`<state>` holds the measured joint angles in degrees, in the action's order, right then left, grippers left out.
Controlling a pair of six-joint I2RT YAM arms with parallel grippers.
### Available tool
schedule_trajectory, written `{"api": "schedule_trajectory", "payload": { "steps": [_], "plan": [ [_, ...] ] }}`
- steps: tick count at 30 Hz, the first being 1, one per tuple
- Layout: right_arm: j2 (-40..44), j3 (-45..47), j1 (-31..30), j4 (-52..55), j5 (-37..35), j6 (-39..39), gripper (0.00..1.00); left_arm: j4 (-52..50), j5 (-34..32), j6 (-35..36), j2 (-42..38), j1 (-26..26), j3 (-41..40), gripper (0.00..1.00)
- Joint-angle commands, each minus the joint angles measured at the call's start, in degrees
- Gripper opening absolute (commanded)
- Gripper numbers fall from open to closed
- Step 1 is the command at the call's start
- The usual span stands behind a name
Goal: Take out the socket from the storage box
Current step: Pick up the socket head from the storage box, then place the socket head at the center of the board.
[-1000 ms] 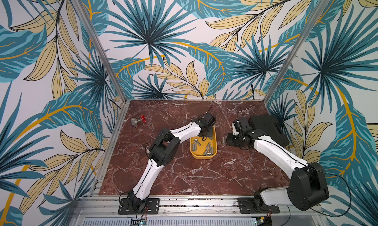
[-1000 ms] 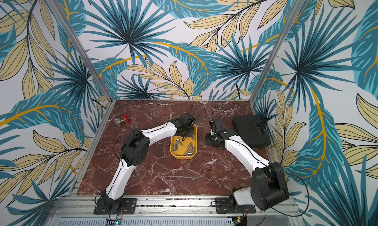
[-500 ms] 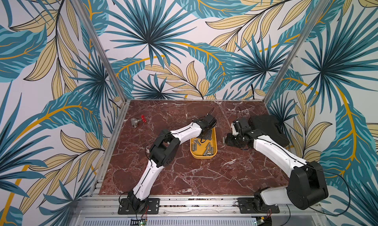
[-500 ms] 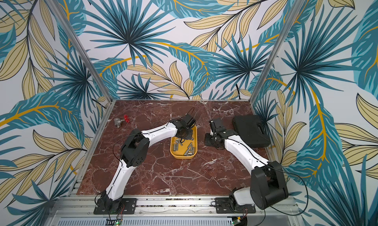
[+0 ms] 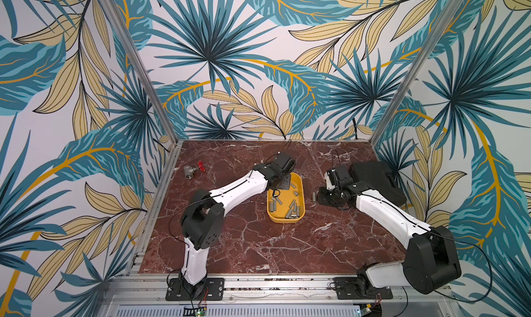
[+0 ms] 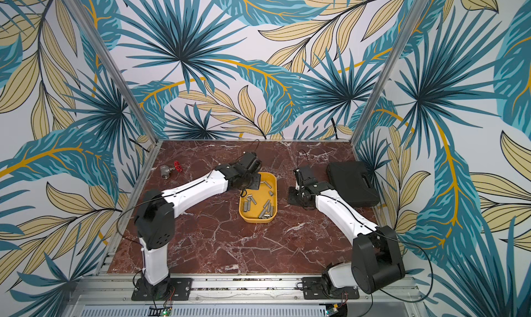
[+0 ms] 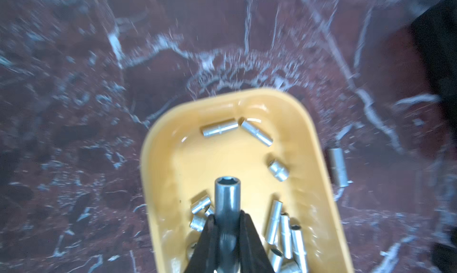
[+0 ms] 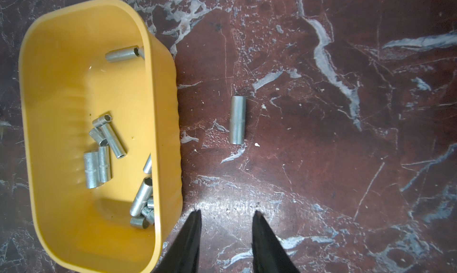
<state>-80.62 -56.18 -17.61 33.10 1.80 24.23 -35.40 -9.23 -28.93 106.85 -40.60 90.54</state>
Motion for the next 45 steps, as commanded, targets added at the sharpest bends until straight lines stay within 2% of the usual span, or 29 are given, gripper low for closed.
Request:
{"api": "schedule_trajectory", "payload": {
  "steps": [1,3,7,10,15,31,36,40,45],
  "plan": [
    [0.7,-0.2,0.1,0.9,0.2,0.5,0.36,2.5,-1.6,0.7,-7.3,4.4,-6.5,0.06],
    [0.6,-0.4,0.0,0.9,0.5,0.6,0.36,2.4,-2.5,0.8,-9.9,7.1,-10.8,0.06],
    [0.2,-0.3,-0.2,0.2,1.0,1.2,0.36,2.9,0.1,-1.3,-12.0,12.4,-19.6,0.07],
    [-0.3,-0.2,-0.5,-0.5,1.4,1.6,0.36,4.9,0.6,-1.7,-10.8,13.8,-24.4,0.06],
    [0.1,0.7,-0.8,-0.8,1.4,2.2,0.36,6.8,-0.2,-1.9,-6.4,14.7,-27.9,0.07],
    [1.8,2.6,-0.8,0.1,0.4,2.0,0.37,10.4,3.7,-2.0,-3.0,16.8,-29.3,0.08],
    [1.9,2.7,-0.8,0.1,0.6,2.2,0.37,10.1,4.1,-1.7,-2.7,17.2,-29.3,0.12],
    [1.4,2.1,-0.8,0.3,1.7,1.7,0.42,10.3,4.1,-1.7,-2.8,17.4,-29.8,0.17],
    [0.7,0.0,-1.5,1.9,1.2,0.7,0.43,11.2,4.3,-2.1,-3.8,17.5,-30.7,0.20]
  ]
}}
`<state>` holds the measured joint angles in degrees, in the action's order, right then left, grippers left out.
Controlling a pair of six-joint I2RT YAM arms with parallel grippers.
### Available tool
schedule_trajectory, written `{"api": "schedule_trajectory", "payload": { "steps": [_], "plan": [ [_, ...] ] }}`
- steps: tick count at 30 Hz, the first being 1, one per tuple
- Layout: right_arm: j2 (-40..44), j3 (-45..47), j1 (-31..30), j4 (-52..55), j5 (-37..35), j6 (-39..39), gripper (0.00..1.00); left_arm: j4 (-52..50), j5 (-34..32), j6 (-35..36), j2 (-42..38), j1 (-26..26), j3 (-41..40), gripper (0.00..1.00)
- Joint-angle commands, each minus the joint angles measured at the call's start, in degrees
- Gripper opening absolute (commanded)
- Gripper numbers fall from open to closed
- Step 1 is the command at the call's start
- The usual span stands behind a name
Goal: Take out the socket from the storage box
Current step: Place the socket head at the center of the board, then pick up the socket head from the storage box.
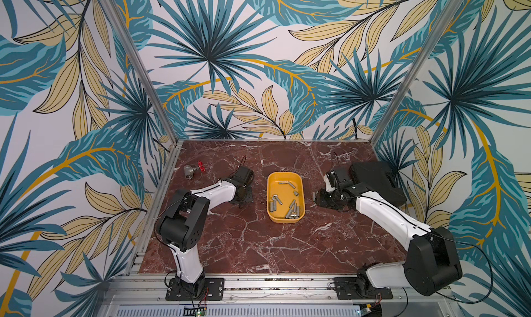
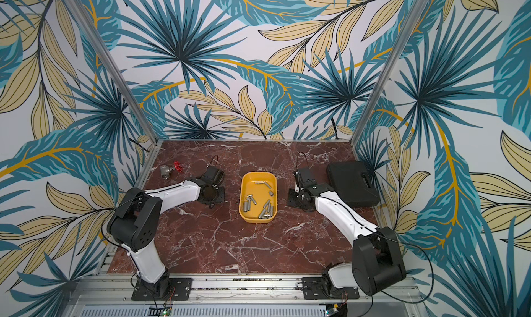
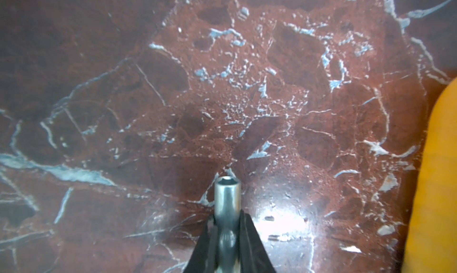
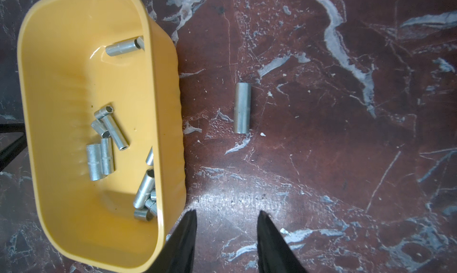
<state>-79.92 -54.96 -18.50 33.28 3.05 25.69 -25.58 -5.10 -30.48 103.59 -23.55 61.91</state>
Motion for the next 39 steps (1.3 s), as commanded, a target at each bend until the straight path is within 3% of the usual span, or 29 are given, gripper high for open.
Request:
{"api": "schedule_trajectory", "payload": {
  "steps": [1,12,20,29,39],
  "plan": [
    [-0.2,-1.8,-0.7,2.1,-0.2,-0.9,0.43,1.5,0.2,-0.5,-0.8,0.4,-2.2,0.21],
    [-3.3,-8.0,-4.4,5.0,-2.2,-2.2,0.43,1.5,0.8,0.2,-2.4,0.9,-2.3,0.32],
    [-9.4,-16.2,-9.1,6.5,-3.7,-3.1,0.43,0.4,1.0,2.0,-9.6,1.2,-3.1,0.45],
    [-21.9,-26.0,-14.7,6.9,-4.4,-3.9,0.41,-1.7,-0.5,0.8,-18.5,1.4,-6.8,0.47],
    [-31.8,-29.5,-16.6,5.0,-3.4,-3.8,0.38,1.3,0.3,-4.2,-27.3,1.4,-15.0,0.48]
  ]
}}
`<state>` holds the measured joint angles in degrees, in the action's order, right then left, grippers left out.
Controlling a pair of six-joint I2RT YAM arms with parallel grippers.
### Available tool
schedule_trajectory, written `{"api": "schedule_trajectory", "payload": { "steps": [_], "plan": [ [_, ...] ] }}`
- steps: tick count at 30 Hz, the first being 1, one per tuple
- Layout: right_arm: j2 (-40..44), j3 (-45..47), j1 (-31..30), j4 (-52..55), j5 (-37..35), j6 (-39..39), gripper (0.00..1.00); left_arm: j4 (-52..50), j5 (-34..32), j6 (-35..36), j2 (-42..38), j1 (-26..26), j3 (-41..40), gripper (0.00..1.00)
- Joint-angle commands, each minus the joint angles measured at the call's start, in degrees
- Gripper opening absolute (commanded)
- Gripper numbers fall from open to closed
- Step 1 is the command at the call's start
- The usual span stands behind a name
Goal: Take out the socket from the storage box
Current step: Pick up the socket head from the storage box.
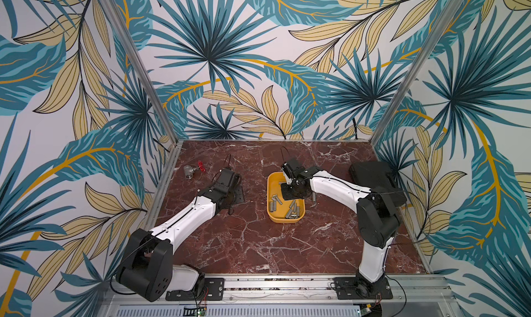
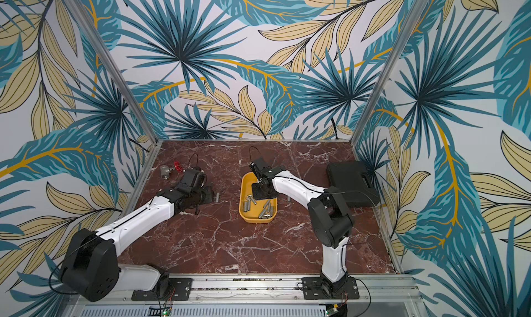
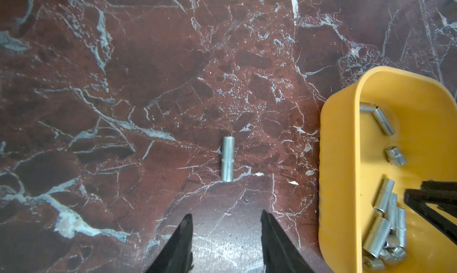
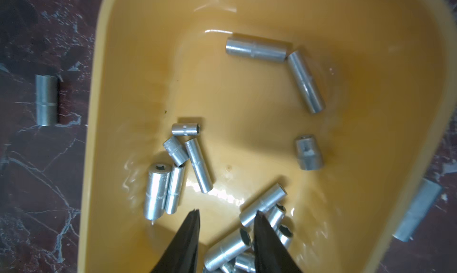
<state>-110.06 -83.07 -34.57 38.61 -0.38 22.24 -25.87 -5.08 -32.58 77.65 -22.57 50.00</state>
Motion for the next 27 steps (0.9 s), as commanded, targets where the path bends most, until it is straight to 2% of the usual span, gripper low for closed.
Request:
{"api": "schedule_trajectory", "payload": {
  "steps": [1,10,23,27],
  "plan": [
    [-2.6,-1.7,-0.6,-0.5,0.2,-0.4,0.38,2.0,0.6,-2.7,-1.7,0.4,-3.8,0.48],
    [-7.7,-4.1,-1.1,-0.5,1.2,-2.2,0.37,6.4,4.1,-6.6,-3.5,0.4,-9.1,0.49],
    [-11.4,-4.9,-1.6,-1.3,3.1,-2.1,0.36,6.1,3.7,-7.2,-5.8,0.4,-11.1,0.51],
    [-11.8,-4.7,-1.7,-1.0,2.5,-1.7,0.29,6.9,4.1,-7.5,-5.7,0.4,-11.7,0.51]
  ]
}}
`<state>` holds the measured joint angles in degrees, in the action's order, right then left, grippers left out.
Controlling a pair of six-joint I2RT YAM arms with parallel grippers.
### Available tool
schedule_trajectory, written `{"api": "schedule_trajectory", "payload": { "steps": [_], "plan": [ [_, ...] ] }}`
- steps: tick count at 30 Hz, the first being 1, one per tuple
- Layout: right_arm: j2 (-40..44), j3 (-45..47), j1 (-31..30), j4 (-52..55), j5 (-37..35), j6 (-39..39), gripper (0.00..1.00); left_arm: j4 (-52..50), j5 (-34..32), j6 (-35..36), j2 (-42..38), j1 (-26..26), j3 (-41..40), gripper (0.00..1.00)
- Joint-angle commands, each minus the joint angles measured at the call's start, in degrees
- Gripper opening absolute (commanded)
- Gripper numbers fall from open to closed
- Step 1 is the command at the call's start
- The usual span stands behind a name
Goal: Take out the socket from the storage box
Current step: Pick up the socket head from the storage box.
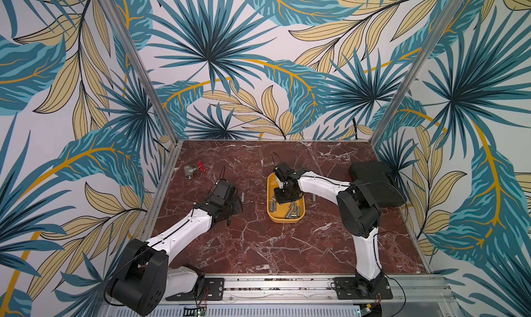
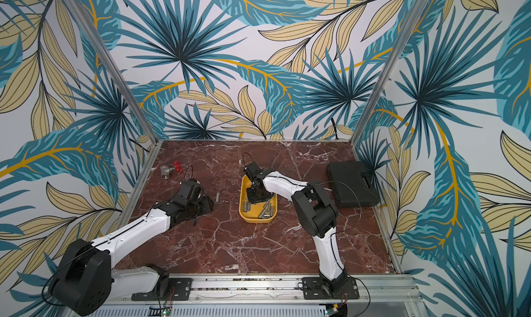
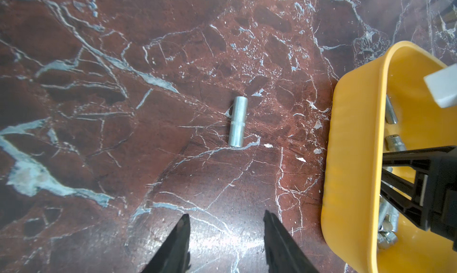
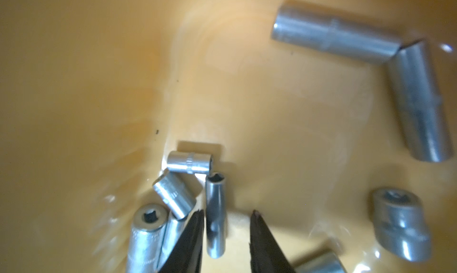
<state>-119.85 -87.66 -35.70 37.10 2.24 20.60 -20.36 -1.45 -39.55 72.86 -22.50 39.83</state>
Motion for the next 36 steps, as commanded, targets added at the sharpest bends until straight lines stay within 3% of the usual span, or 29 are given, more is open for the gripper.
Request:
{"api": "schedule_trajectory", "payload": {
  "steps": [1,8,17,25,36],
  "plan": [
    [-2.0,0.0,-0.5,0.7,-0.4,0.0,0.27,1.7,0.6,-0.5,-0.8,0.3,-1.6,0.51],
    [-0.1,1.3,-0.6,1.5,-2.5,0.0,0.14,2.0,2.0,0.6,1.4,0.4,-0.6,0.52],
    [6.4,0.4,0.9,2.4,-2.3,-1.6,0.11,1.1,3.1,1.1,2.2,0.2,1.3,0.52],
    [13.3,-0.7,7.8,4.4,-3.5,-3.8,0.11,0.1,3.8,1.4,2.1,0.2,2.3,0.52],
    [14.1,4.7,17.9,3.0,-3.4,-3.8,0.11,0.5,3.8,1.1,1.6,-0.1,2.3,0.52]
  ]
}}
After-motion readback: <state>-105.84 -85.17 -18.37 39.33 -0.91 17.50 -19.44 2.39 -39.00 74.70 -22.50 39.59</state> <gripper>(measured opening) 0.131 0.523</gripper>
